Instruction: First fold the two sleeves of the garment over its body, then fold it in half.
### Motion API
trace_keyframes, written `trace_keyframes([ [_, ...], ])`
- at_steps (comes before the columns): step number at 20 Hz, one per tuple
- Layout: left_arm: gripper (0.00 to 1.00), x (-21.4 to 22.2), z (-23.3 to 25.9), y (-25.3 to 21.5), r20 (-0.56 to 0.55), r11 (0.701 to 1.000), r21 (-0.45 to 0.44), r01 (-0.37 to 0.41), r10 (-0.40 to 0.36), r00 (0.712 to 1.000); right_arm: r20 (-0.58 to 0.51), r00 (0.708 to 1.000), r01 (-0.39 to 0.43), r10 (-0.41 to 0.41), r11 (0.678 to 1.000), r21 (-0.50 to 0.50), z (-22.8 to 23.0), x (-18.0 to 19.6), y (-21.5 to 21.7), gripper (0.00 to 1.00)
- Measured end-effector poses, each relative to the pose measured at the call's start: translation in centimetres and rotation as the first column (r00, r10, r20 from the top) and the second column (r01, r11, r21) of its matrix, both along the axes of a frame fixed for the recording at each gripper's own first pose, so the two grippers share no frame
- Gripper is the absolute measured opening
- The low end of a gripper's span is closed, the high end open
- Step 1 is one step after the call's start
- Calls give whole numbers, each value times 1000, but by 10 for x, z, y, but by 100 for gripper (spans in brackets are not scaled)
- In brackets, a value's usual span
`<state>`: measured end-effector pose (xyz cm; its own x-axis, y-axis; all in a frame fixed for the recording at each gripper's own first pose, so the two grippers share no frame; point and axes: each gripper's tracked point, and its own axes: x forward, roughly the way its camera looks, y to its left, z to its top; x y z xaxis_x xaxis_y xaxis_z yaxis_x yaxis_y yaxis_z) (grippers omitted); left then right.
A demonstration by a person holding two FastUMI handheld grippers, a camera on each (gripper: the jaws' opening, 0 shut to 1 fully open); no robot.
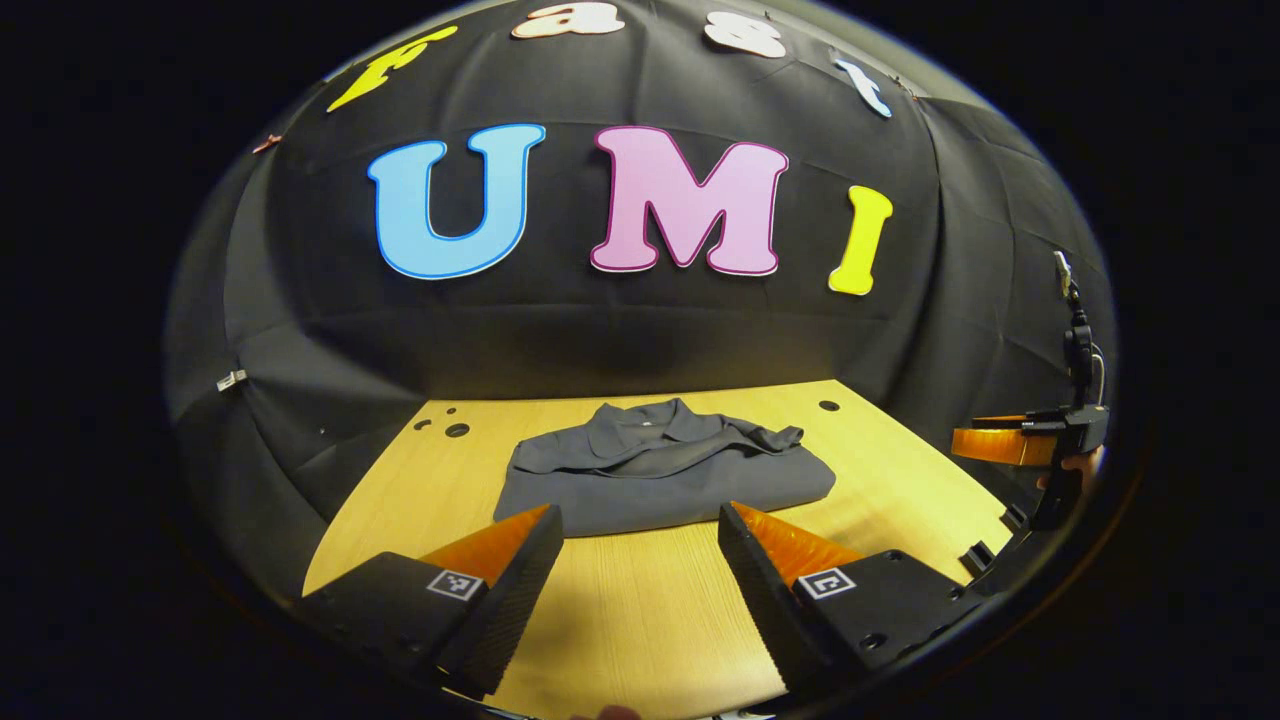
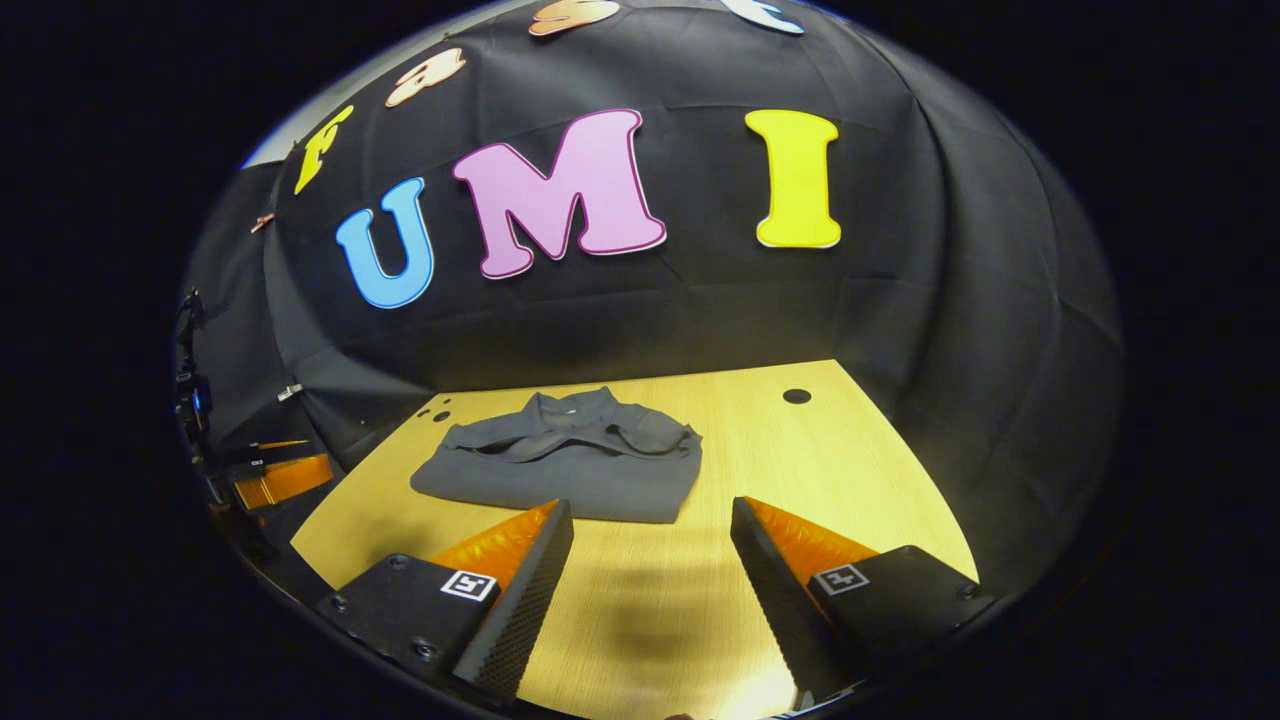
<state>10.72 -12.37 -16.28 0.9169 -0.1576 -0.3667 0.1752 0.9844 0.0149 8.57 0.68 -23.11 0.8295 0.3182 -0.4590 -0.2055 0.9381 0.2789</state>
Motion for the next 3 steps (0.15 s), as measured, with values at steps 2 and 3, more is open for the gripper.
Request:
trace_keyframes([
  [2,99,1,4,2,9,999,9,-35,35,999,-2,1000,-19,19,1000,4,-4,2,-3,99],
  [3,99,2,4,4,10,998,18,-67,67,998,3,999,-40,39,999,13,-6,6,-3,99],
])
